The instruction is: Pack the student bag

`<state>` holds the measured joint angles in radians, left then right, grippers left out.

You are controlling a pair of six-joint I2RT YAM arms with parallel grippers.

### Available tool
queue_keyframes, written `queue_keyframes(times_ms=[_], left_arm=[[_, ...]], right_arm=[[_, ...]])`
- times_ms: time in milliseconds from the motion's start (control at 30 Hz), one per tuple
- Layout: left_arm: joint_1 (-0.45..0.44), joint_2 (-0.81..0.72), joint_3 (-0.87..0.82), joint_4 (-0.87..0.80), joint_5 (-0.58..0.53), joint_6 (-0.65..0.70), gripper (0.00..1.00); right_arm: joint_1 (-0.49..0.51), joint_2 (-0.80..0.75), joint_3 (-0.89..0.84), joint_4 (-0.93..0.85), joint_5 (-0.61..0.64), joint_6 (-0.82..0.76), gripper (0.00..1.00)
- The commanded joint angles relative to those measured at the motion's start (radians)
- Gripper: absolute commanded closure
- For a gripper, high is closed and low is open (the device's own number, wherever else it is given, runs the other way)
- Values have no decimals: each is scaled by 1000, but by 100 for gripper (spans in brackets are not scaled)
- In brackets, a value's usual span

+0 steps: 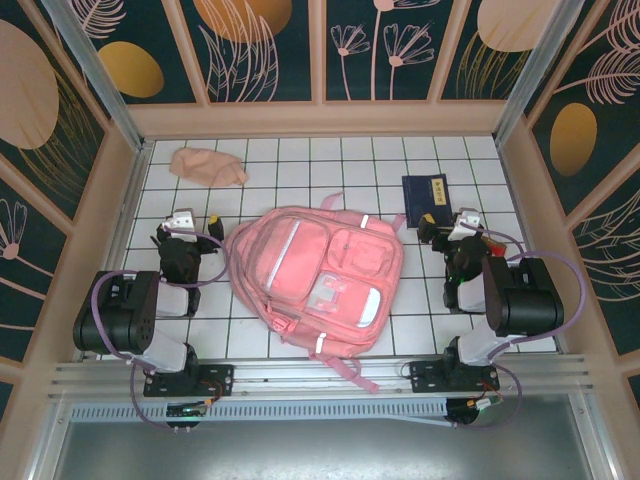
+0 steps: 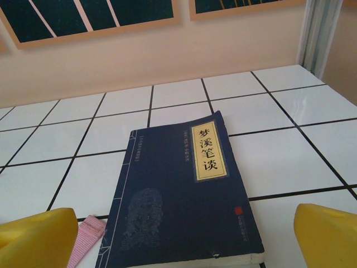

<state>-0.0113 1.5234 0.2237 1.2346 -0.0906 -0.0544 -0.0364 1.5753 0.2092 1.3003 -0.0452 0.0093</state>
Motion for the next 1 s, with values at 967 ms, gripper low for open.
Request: queue_keyframes(times_ms=[967], left_arm=[[-130,-309,389,-1607,295,-676,1]], right_arm=[[431,-430,445,-1490,-149,236,10]])
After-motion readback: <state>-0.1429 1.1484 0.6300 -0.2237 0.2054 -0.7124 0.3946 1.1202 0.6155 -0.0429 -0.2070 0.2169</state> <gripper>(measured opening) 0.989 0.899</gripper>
